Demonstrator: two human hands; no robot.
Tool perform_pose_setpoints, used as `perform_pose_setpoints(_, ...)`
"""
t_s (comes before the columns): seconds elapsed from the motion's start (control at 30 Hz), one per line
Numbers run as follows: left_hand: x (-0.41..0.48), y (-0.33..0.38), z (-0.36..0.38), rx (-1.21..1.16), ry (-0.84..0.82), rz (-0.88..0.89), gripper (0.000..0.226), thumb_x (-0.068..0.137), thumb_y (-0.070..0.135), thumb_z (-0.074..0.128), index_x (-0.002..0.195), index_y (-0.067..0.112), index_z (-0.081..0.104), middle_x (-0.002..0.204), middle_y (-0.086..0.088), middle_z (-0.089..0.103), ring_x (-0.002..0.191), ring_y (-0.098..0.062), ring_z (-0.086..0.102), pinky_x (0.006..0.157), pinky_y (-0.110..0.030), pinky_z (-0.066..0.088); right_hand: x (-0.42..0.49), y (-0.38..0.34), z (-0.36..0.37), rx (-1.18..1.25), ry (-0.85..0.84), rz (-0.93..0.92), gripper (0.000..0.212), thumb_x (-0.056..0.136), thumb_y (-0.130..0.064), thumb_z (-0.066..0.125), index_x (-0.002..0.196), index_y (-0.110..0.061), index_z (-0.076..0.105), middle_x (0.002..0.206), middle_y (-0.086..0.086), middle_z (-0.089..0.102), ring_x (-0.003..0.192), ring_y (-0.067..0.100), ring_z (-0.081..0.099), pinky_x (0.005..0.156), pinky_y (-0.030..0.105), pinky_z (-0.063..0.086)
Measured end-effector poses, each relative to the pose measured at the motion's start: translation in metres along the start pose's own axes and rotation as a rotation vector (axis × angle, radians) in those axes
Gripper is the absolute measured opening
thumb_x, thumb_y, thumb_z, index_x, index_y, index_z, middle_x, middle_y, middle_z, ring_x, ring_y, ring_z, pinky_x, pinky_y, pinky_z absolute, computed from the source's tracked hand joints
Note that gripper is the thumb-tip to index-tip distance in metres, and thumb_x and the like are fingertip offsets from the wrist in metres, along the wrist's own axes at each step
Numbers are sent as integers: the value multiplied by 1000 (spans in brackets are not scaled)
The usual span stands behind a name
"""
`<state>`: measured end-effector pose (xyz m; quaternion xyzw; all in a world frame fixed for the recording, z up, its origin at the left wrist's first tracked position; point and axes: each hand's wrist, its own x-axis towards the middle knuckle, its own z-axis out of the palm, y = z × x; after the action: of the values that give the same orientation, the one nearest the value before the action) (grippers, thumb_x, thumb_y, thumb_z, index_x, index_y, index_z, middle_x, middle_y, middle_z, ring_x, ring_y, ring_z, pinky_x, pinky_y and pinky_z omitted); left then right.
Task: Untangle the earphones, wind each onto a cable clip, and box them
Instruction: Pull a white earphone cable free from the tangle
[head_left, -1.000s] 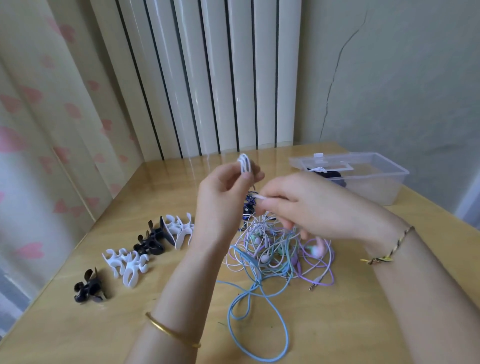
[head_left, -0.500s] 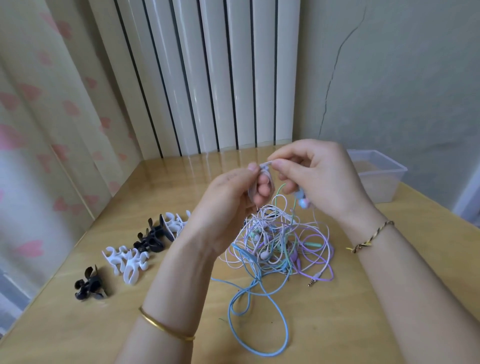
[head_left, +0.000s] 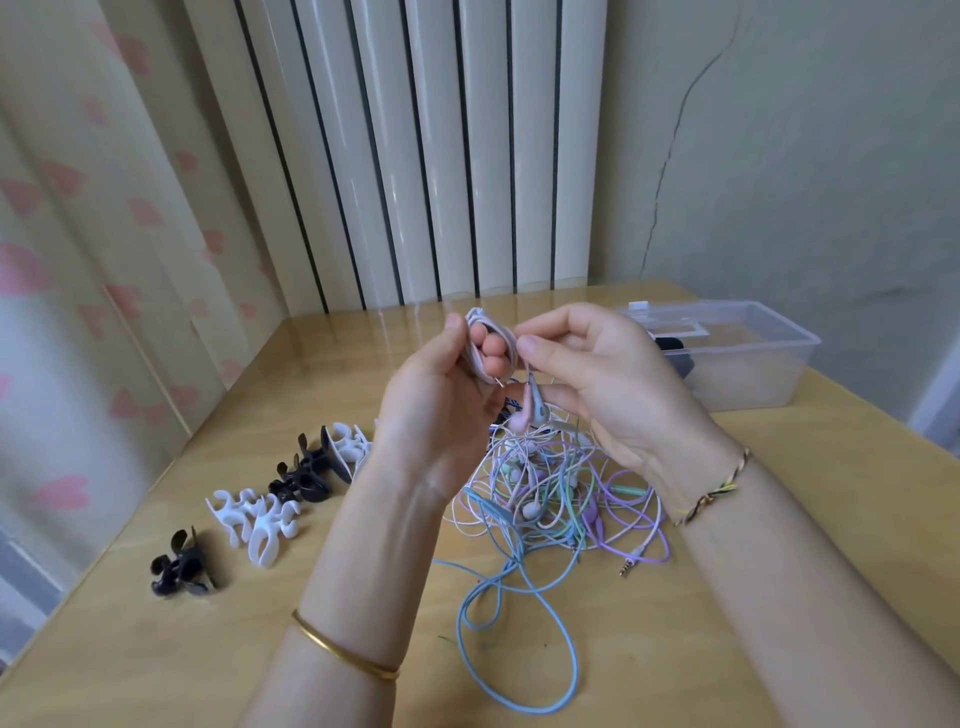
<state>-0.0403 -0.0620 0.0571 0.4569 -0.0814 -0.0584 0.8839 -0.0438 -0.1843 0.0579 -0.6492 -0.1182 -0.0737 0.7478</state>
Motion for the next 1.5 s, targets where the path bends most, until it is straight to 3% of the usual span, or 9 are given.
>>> perform_pose_setpoints(0.1, -1, 1, 2, 12, 7, 18, 38, 101, 26, 33, 67, 17, 46, 54, 5, 49, 48, -8, 47, 57, -28, 31, -2, 4, 4, 25, 22, -17, 8, 87, 5, 59, 90, -1, 54, 94, 27, 67, 78, 36, 65, 64, 57, 53)
perform_pose_setpoints(0.3, -3, 1, 3, 32, 33, 11, 42, 100, 31, 35, 62, 15, 40, 50, 2, 39, 44, -11, 40, 55, -28, 34, 0, 14, 7, -106, 74, -111, 15, 85, 6, 63, 84, -6, 53, 80, 21, 70, 70, 46, 64, 57, 61, 51)
perform_pose_setpoints(0.5, -1, -1, 1, 29, 113, -8, 41, 100, 26, 39, 61, 15, 44, 51, 1, 43, 44, -9, 40, 59, -25, 37, 0, 18, 10, -288, 97, -163, 22, 86, 3, 61, 80, -17, 52, 81, 15, 68, 53, 23, 61, 46, 36, 49)
perform_pose_setpoints(0.83, -5, 19, -16, 221, -153, -28, 27, 98, 17, 41, 87, 12, 65, 77, -2, 73, 74, -8, 69, 73, -26, 45, 5, 9, 5, 126, 9, -24, 13, 83, 9, 61, 84, -3, 54, 64, 7, 66, 46, 25, 57, 46, 39, 49)
perform_pose_setpoints(1.03, 0, -2, -4, 293, 144, 257, 43, 103, 21, 39, 65, 4, 53, 49, -5, 56, 37, -11, 50, 41, -20, 44, 1, 20, 16, 59, 86, -59, 17, 84, 12, 59, 85, -4, 53, 62, 1, 69, 50, 16, 60, 43, 33, 43)
perform_pose_setpoints(1.2, -2, -8, 1, 358, 337, 338, 43, 104, 20, 33, 62, 11, 40, 42, 4, 43, 32, -6, 36, 32, -16, 32, -8, 31, 33, -114, 188, -127, 20, 85, 4, 60, 79, -13, 54, 69, 7, 69, 49, 17, 55, 42, 29, 43)
perform_pose_setpoints(1.3, 2, -10, -2, 474, 401, 396, 40, 104, 24, 33, 66, 14, 40, 54, 0, 47, 42, -13, 44, 45, -26, 43, -9, 30, 39, -144, 230, -137, 20, 86, 0, 63, 78, -15, 54, 68, 8, 68, 48, 20, 54, 40, 26, 41)
perform_pose_setpoints(1.4, 2, -2, -10, 564, 428, 425, 30, 96, 35, 34, 72, 20, 44, 65, -3, 50, 64, -23, 50, 72, -55, 52, -7, 23, 46, -198, 213, -187, 20, 86, -4, 65, 76, -17, 53, 65, 7, 67, 42, 12, 52, 42, 28, 43)
perform_pose_setpoints(1.5, -2, 5, -18, 486, 398, 338, 31, 102, 27, 34, 75, 16, 45, 62, -4, 48, 58, -22, 48, 70, -45, 51, -7, 20, 54, -221, 198, -187, 20, 85, -1, 63, 78, -17, 53, 68, 6, 69, 42, 8, 54, 43, 29, 44)
